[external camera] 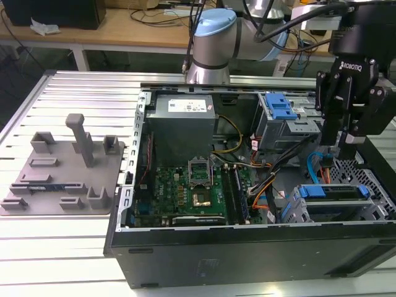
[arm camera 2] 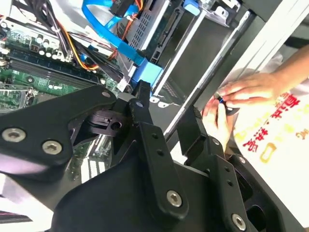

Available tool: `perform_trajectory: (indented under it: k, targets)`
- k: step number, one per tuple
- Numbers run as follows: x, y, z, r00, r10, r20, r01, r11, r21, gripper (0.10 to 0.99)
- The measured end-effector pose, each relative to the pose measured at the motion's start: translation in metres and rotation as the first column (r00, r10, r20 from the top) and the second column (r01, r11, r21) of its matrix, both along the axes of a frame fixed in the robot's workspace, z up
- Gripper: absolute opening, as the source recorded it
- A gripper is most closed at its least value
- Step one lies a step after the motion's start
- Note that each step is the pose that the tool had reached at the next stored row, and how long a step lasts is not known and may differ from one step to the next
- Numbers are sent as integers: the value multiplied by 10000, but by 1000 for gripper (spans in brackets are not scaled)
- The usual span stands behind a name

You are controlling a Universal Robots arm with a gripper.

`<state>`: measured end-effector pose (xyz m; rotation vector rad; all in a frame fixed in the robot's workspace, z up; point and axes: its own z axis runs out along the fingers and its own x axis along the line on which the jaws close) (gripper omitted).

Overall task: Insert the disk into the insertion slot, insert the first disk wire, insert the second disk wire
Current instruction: 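Insert the first disk wire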

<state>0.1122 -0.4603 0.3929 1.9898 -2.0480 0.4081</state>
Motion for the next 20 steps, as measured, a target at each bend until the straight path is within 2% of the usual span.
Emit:
perform_trajectory:
  k: [2,4,6,10,12,17,20]
  targets:
    - [0,2,-18,9998,-216,30,216,9998,-3,502]
    - [2,31,-33,9996,-267,37,267,9996,-1,502]
    - [22,104,-52,9996,-268,37,268,9996,-1,502]
    - [104,299,-104,9996,-270,37,270,9996,-12,502]
    - [178,344,-126,9996,-267,38,267,9996,-16,502]
    - [427,397,-184,9996,-276,37,276,9996,-15,502]
    - [457,403,-216,9986,-525,37,525,9986,-17,502]
